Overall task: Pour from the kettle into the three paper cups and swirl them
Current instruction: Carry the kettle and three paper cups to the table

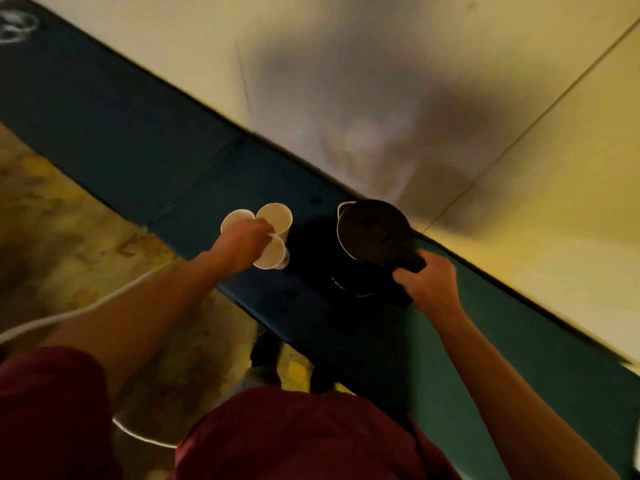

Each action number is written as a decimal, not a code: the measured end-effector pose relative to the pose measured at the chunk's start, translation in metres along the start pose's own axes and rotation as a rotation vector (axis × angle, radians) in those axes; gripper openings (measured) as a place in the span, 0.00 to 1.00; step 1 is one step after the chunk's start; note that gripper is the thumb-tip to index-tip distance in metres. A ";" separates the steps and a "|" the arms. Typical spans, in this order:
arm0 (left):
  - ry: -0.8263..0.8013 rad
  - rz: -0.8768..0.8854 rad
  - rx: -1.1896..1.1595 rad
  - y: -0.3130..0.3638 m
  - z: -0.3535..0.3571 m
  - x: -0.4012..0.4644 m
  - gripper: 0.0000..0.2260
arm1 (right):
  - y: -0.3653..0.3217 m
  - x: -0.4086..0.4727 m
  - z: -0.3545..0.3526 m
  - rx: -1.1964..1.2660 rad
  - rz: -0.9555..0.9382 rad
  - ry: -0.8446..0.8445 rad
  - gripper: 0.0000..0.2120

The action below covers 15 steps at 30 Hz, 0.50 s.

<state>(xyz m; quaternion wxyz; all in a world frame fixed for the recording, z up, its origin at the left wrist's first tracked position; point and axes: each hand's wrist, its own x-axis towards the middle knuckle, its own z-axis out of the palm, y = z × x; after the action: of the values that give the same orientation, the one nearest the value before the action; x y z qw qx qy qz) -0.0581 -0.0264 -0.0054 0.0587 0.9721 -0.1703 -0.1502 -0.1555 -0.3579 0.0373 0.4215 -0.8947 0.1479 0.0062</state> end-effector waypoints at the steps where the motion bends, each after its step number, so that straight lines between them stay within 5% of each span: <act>1: 0.004 -0.042 -0.027 0.003 -0.003 -0.007 0.14 | 0.000 0.001 -0.002 0.008 -0.042 -0.024 0.15; 15: 0.172 -0.623 -0.199 -0.002 -0.007 -0.192 0.14 | -0.084 -0.035 0.019 0.012 -0.449 -0.338 0.17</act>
<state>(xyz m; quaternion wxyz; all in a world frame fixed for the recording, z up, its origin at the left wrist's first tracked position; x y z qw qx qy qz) -0.2272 0.0428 0.0529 0.1190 0.9761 0.1558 -0.0941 -0.1641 -0.2843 0.0927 0.4364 -0.8887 -0.1266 0.0608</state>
